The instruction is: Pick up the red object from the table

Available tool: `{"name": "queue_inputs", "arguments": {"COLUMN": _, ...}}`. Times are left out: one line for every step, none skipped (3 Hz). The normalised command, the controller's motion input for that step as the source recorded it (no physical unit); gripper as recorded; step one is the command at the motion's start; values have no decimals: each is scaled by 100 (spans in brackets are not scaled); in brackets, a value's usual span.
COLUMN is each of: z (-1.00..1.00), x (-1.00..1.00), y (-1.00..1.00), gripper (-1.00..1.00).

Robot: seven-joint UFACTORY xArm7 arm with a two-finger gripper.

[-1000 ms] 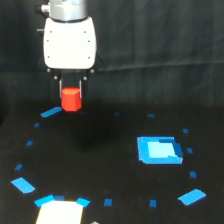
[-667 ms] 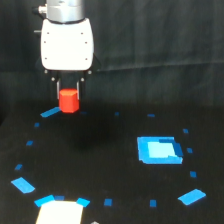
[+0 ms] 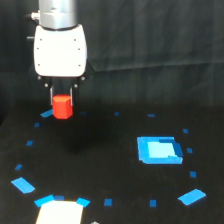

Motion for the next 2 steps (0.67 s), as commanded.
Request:
{"name": "queue_inputs", "arguments": {"z": 21, "x": -13, "y": -2, "gripper": -100}}
{"name": "queue_inputs", "arguments": {"z": 31, "x": 12, "y": -3, "gripper": -100}}
